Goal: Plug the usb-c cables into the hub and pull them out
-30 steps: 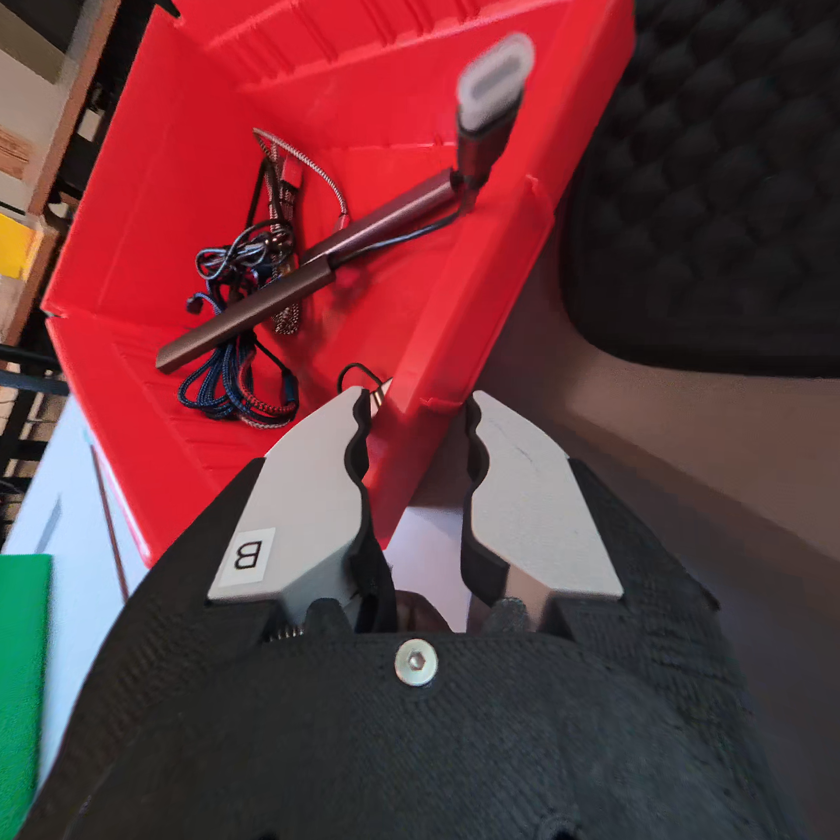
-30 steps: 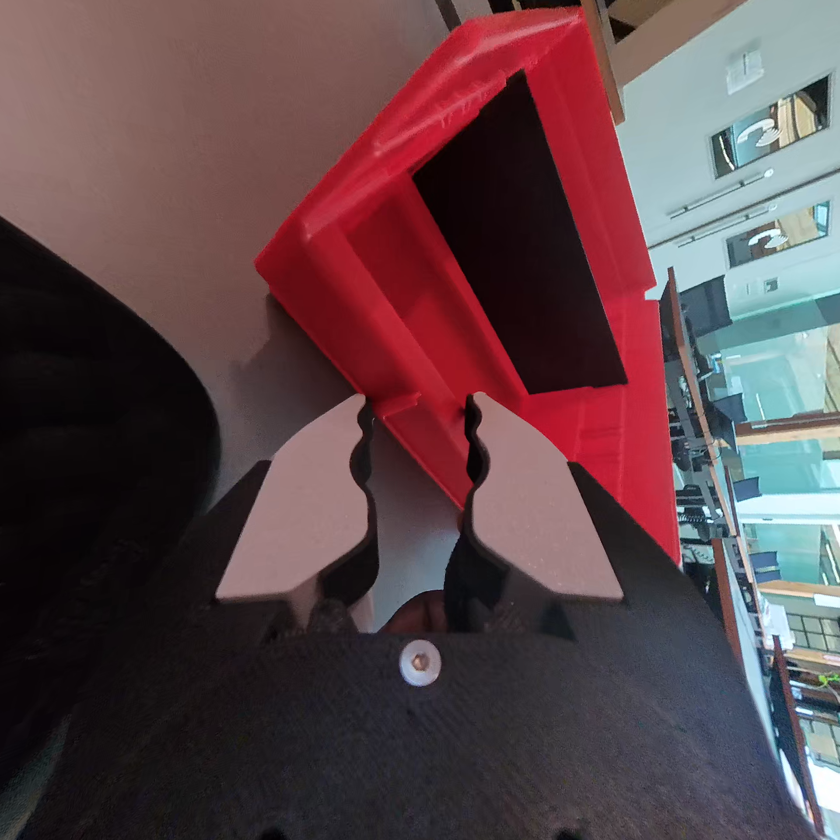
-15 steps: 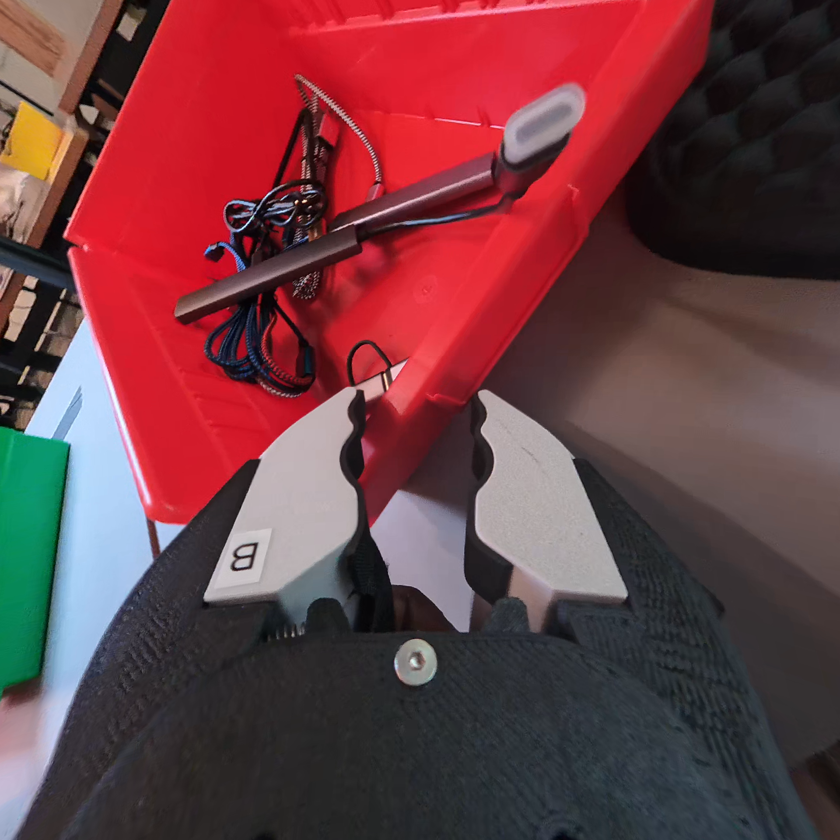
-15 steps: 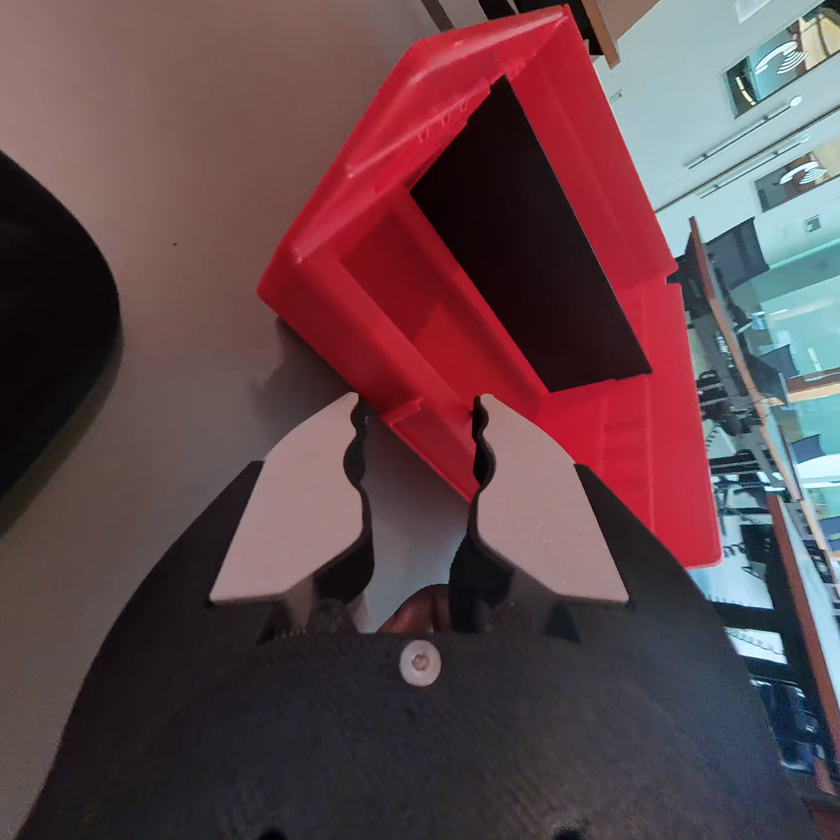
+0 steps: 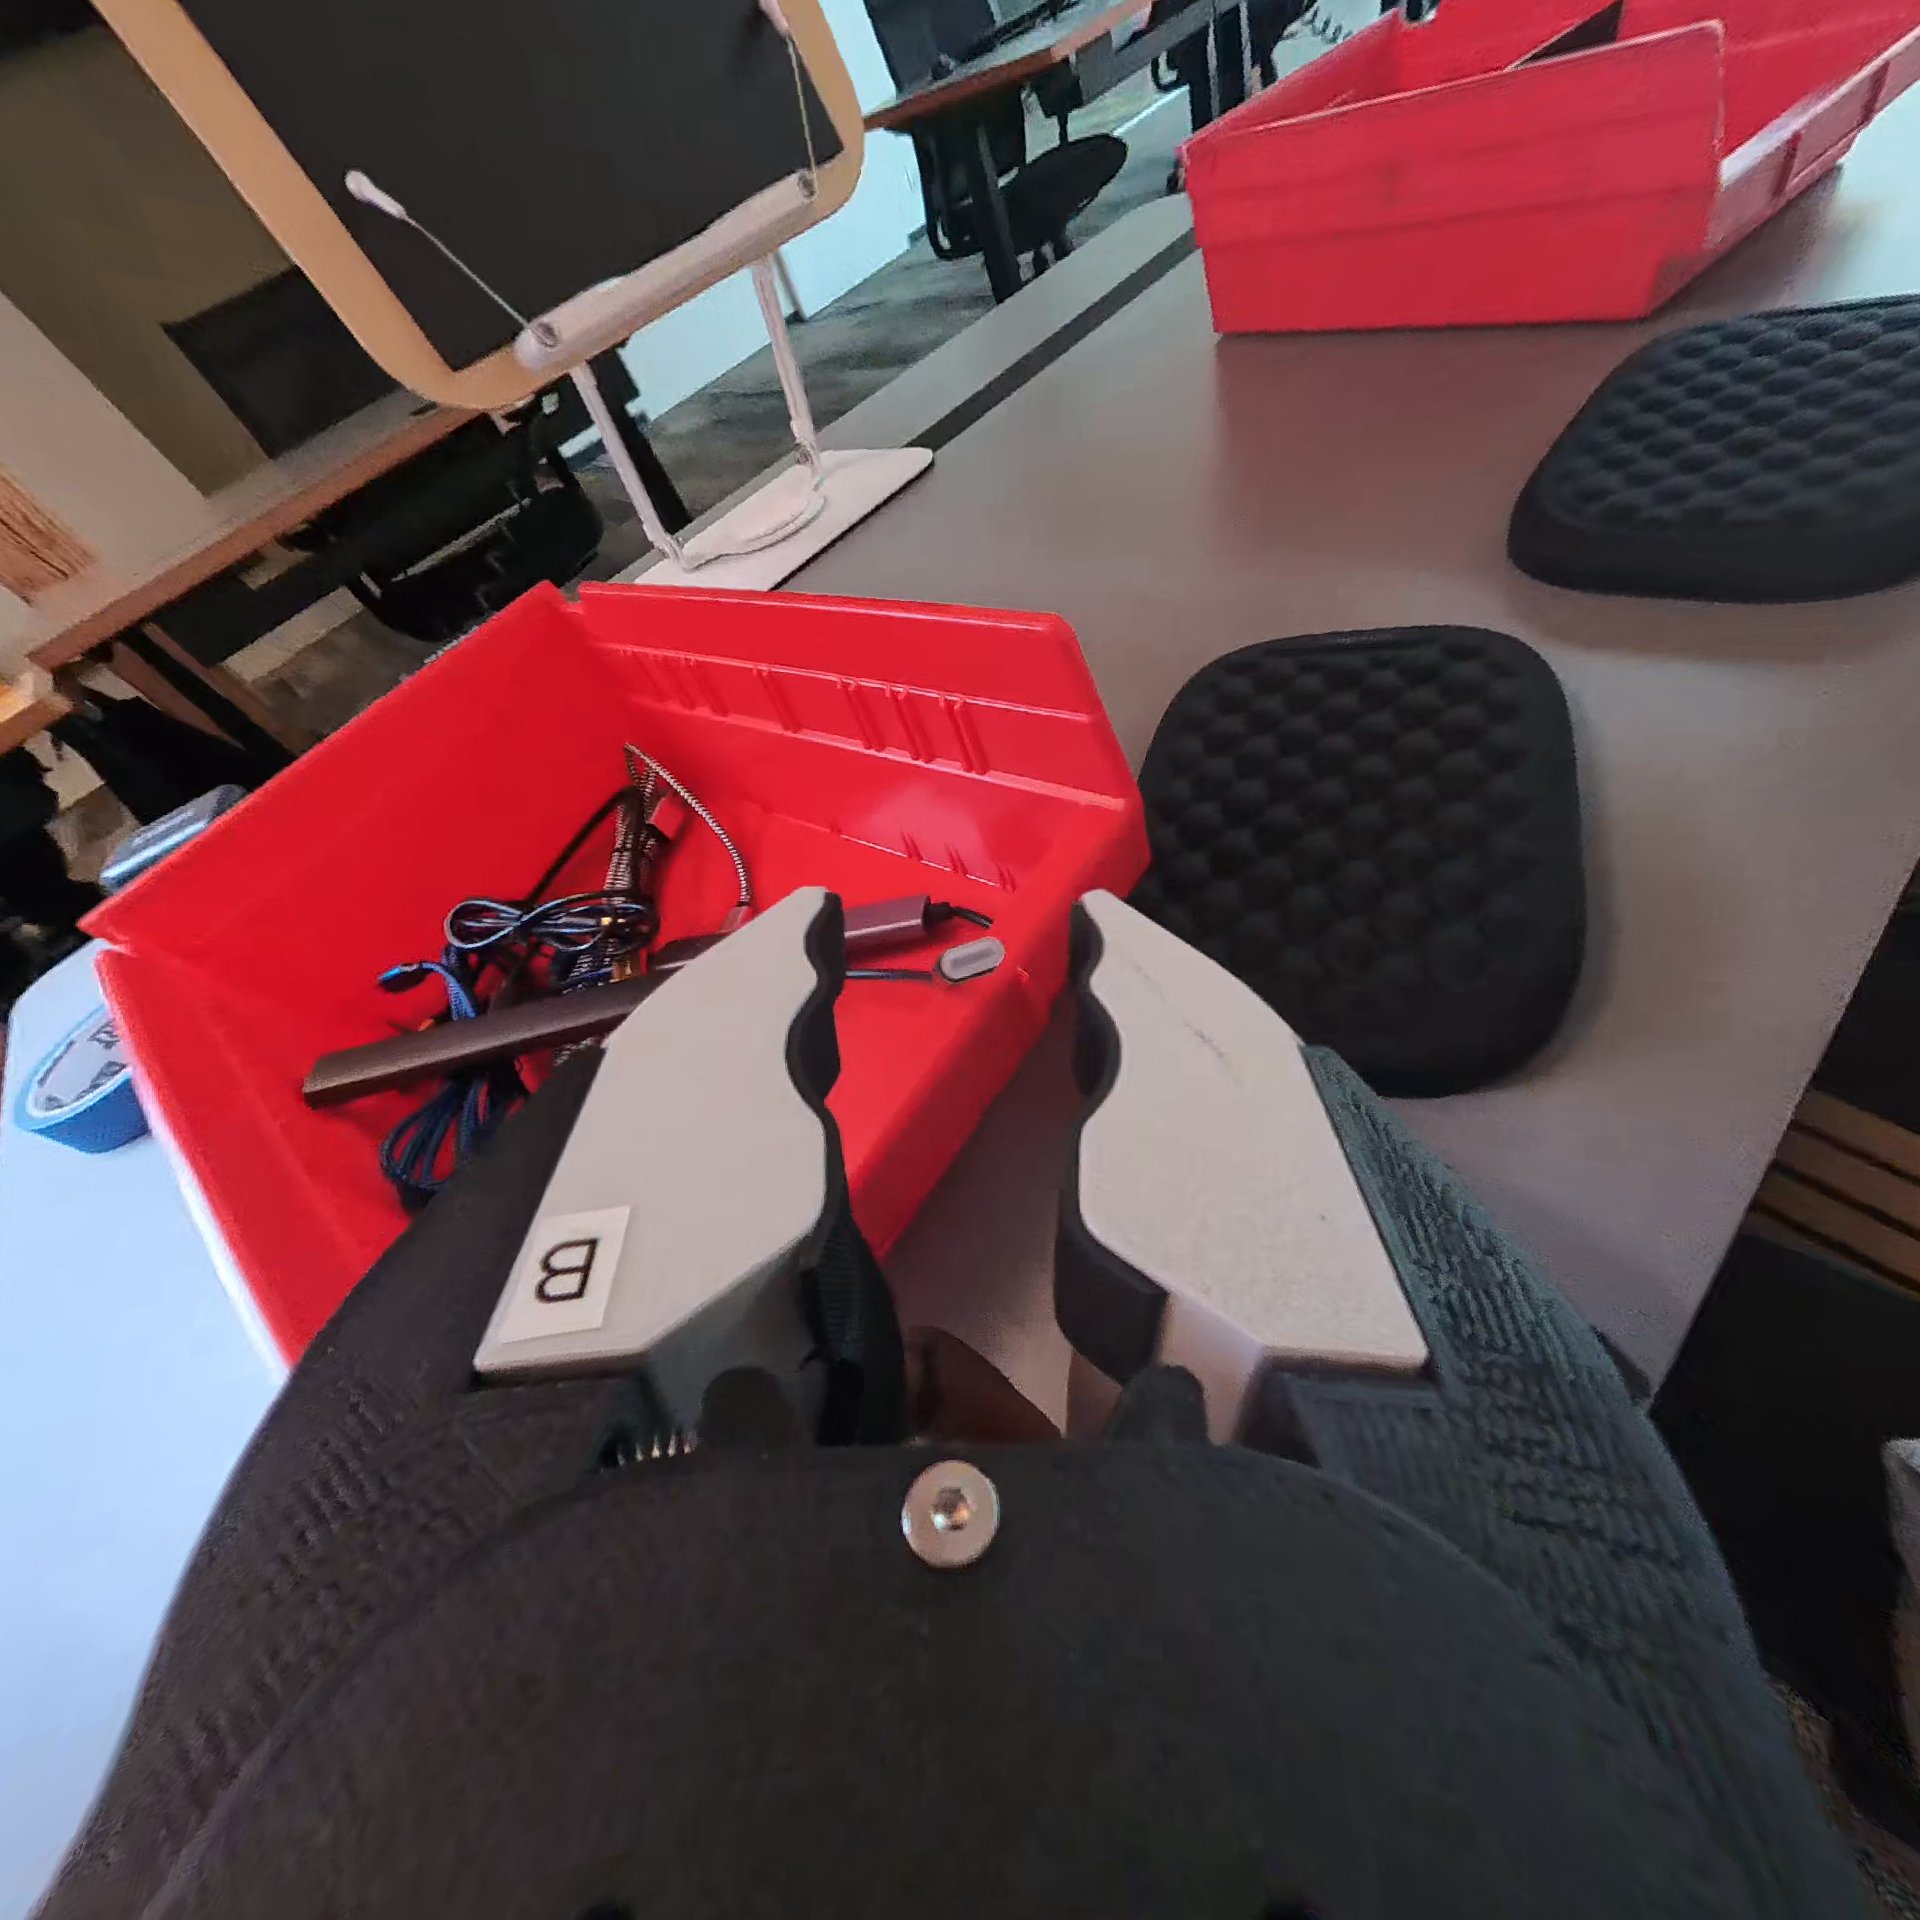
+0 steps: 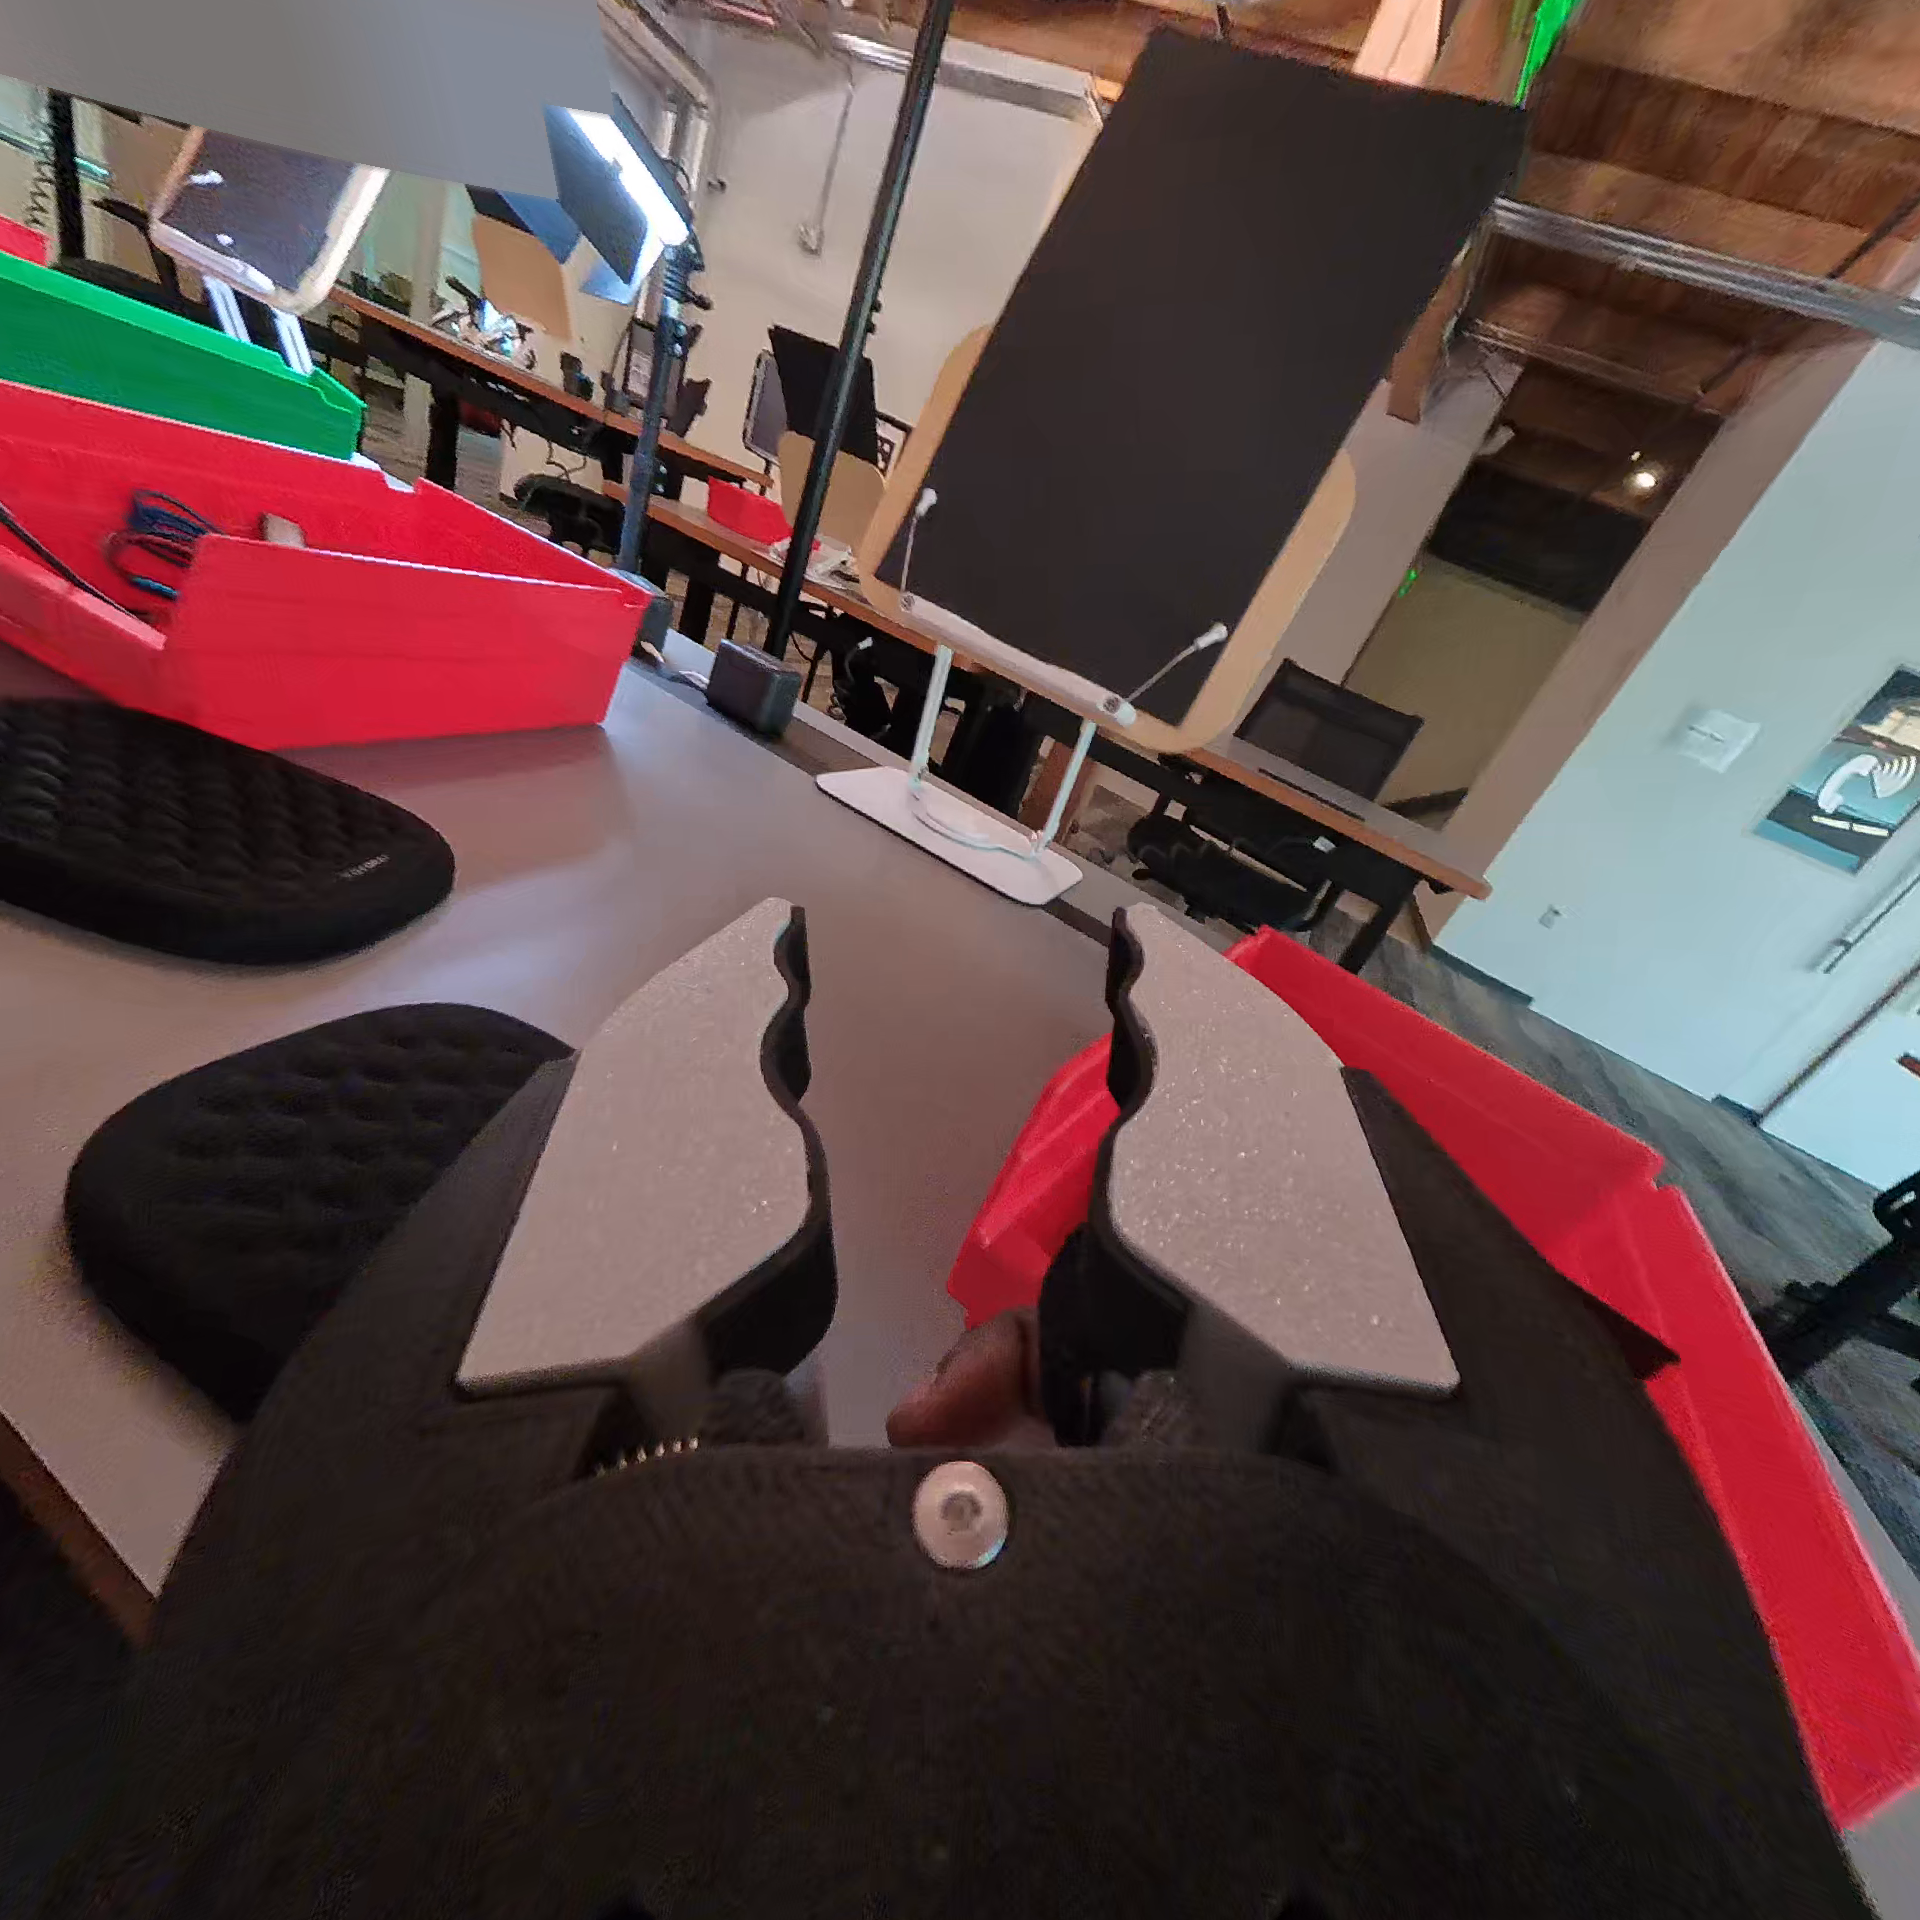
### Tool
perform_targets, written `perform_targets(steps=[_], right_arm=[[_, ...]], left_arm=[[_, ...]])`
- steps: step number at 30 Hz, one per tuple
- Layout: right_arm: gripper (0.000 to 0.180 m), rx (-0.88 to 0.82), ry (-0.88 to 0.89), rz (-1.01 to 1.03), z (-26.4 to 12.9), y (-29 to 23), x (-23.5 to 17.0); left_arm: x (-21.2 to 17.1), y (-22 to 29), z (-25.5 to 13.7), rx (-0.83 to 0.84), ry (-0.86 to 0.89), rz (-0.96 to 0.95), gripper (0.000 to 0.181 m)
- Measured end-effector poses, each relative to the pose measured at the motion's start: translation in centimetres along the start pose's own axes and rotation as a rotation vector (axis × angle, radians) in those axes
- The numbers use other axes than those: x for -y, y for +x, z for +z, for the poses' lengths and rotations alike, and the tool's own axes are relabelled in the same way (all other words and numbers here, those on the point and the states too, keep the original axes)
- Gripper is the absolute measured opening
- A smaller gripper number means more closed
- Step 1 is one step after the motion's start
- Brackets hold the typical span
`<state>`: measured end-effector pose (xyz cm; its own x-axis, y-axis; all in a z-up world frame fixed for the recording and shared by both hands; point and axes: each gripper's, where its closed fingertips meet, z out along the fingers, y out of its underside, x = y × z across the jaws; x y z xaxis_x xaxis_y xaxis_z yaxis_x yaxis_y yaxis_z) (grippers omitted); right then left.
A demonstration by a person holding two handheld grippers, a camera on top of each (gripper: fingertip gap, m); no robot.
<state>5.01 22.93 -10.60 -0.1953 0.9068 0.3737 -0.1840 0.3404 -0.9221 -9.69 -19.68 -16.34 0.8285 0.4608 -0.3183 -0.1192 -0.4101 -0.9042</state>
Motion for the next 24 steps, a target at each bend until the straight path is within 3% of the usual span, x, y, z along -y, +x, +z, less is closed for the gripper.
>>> perform_targets(steps=[4, 7, 9, 16, 19, 24], right_arm=[[0.052, 0.009, 0.015, -0.027, 0.3, -0.8, 0.7], [0.051, 0.013, 0.020, -0.028, 0.5, -1.0, 0.9], [0.048, 0.005, 0.017, -0.036, 0.8, -1.1, 1.0], [0.045, 0.180, 0.031, 0.031, 2.8, -5.8, 2.4], [0.049, 0.377, 0.015, 0.102, 4.2, -10.4, 3.3], [0.050, 0.553, 0.053, 0.100, 7.3, -18.1, 5.3]], left_arm=[[-0.8, 0.3, 0.5, -0.057, 0.023, -0.041, 0.035], [-1.1, -0.1, 0.9, -0.062, 0.014, -0.069, 0.014], [-0.2, -0.7, 0.8, -0.031, 0.047, -0.061, 0.013], [8.3, -4.3, -1.9, 0.238, 0.434, -0.073, 0.012], [11.2, -4.4, -2.4, 0.311, 0.522, -0.071, 0.011], [15.5, -2.6, -2.3, 0.328, 0.610, -0.037, 0.011]])
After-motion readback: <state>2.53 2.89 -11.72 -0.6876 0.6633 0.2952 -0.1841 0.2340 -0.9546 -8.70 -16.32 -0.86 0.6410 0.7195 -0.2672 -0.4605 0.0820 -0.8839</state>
